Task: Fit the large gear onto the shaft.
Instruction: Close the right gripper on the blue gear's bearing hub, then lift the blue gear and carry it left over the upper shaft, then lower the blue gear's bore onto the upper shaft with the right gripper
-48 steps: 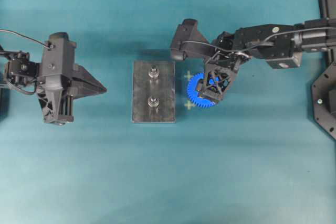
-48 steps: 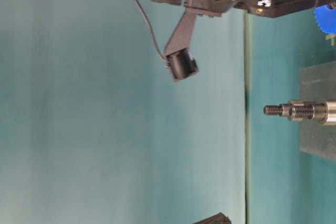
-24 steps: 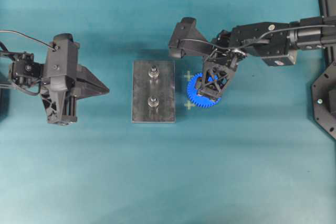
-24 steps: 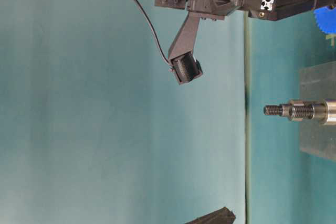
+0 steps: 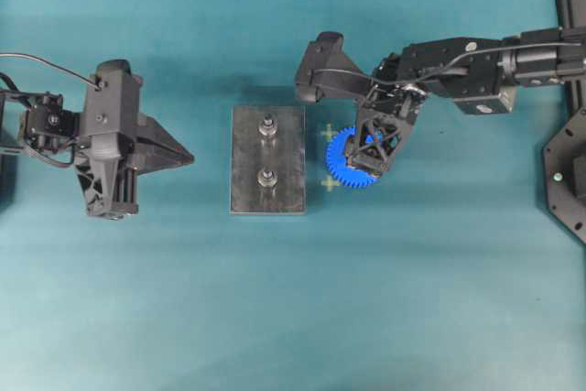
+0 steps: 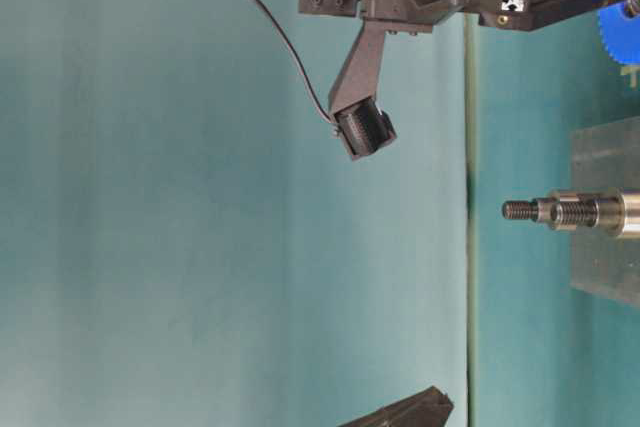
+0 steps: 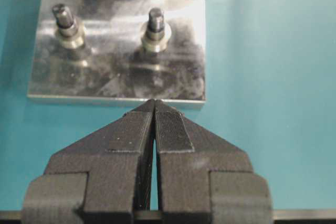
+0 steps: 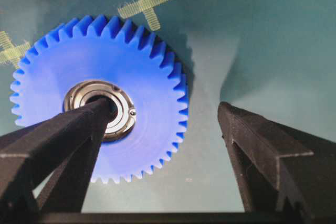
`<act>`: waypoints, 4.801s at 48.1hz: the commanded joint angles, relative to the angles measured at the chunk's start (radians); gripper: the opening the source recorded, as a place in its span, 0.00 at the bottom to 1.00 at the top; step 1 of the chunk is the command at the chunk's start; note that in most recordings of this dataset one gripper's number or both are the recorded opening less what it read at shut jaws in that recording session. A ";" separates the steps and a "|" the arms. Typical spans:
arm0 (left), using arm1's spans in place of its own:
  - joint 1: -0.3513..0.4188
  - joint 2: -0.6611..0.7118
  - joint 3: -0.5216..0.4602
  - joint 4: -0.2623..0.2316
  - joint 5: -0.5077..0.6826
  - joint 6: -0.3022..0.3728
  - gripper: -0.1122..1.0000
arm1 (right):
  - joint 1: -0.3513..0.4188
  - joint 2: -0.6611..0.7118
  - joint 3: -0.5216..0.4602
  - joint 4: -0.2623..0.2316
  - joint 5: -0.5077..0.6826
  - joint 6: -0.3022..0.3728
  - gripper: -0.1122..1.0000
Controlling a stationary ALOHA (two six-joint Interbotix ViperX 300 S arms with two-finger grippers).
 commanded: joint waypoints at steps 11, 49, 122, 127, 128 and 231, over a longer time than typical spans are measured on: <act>-0.002 -0.005 -0.021 0.003 -0.015 -0.002 0.10 | -0.002 0.021 -0.018 -0.002 0.003 0.011 0.92; -0.002 -0.009 -0.012 0.003 -0.015 -0.002 0.10 | -0.003 0.009 -0.043 0.003 0.014 0.014 0.54; -0.006 -0.060 0.025 0.003 -0.008 -0.008 0.10 | -0.006 0.198 -0.650 0.000 0.345 0.008 0.54; -0.006 -0.060 0.025 0.003 -0.008 -0.008 0.10 | -0.008 0.204 -0.650 -0.002 0.357 0.008 0.54; -0.006 -0.060 0.025 0.003 -0.008 -0.008 0.10 | -0.008 0.206 -0.650 -0.006 0.360 0.006 0.54; -0.015 -0.054 0.029 0.003 -0.015 -0.044 0.10 | 0.048 0.278 -0.778 -0.029 0.449 0.009 0.74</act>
